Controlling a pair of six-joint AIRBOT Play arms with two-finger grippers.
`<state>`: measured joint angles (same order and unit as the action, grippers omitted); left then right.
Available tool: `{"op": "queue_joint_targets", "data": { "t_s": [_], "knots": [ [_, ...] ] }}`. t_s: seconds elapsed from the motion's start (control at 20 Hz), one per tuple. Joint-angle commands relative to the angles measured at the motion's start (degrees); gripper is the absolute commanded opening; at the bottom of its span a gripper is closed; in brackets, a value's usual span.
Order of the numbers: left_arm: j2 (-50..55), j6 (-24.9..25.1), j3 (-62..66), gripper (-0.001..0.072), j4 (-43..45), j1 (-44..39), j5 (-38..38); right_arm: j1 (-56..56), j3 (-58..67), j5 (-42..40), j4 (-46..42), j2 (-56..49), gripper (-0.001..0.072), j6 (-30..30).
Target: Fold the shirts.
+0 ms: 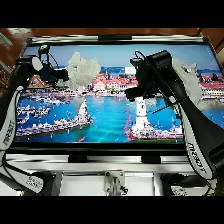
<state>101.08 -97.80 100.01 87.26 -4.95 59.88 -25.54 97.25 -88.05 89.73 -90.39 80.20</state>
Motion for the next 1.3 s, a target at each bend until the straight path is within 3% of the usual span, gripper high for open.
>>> {"op": "queue_joint_targets", "data": {
  "t_s": [0.0, 0.2, 0.3, 0.35, 0.45, 0.5, 0.6, 0.85, 1.1, 1.25],
  "knots": [
    [10.69, -0.46, 8.55, 0.069, 2.16, 1.36, 3.17, 0.02, 0.0, -0.15, 2.03, -0.04, 0.0676, 0.72],
    [14.45, -1.18, 9.27, 0.0678, 2.1, 0.87, -4.61, 0.0, 0.0, 1.29, 2.51, -0.04, 0.0676, 0.9],
    [15.63, -4.11, 9.27, 0.0675, 1.66, 0.92, -7.85, 0.0, 0.0, 1.62, 2.51, -0.04, 0.0676, 0.92],
    [15.93, -5.49, 9.27, 0.0628, 1.18, 0.94, -9.09, 0.0, 0.0, 1.75, 2.51, -0.04, 0.0676, 0.9],
    [15.89, -6.45, 9.27, 0.0191, -1.18, 0.87, -11.5, 0.02, 0.0, 2.4, 2.01, -0.04, 0.0676, 0.9],
    [15.72, -6.34, 9.27, 0.0036, -2.95, 0.87, -12.52, 0.02, 0.0, 3.3, 1.6, -0.04, 0.0676, 0.9],
    [14.34, -4.44, 9.27, 0.0033, -8.28, 0.79, -12.68, 0.02, 0.0, 5.81, -0.31, -0.04, 0.0676, 0.94],
    [-3.37, 9.86, 9.27, 0.0032, -10.19, -5.6, -12.59, 0.02, 0.02, 6.08, -13.53, 3.23, 0.0675, 0.9],
    [-26.88, 13.57, 9.25, 0.0032, -10.16, -14.14, -10.8, 0.02, 0.07, 5.62, -30.38, 20.57, 0.0676, -1.4],
    [-35.76, 13.55, 9.25, 0.0033, -10.16, -18.75, -0.28, 0.02, 0.07, 5.84, -34.45, 31.56, 0.0676, -4.66]
  ]
}}
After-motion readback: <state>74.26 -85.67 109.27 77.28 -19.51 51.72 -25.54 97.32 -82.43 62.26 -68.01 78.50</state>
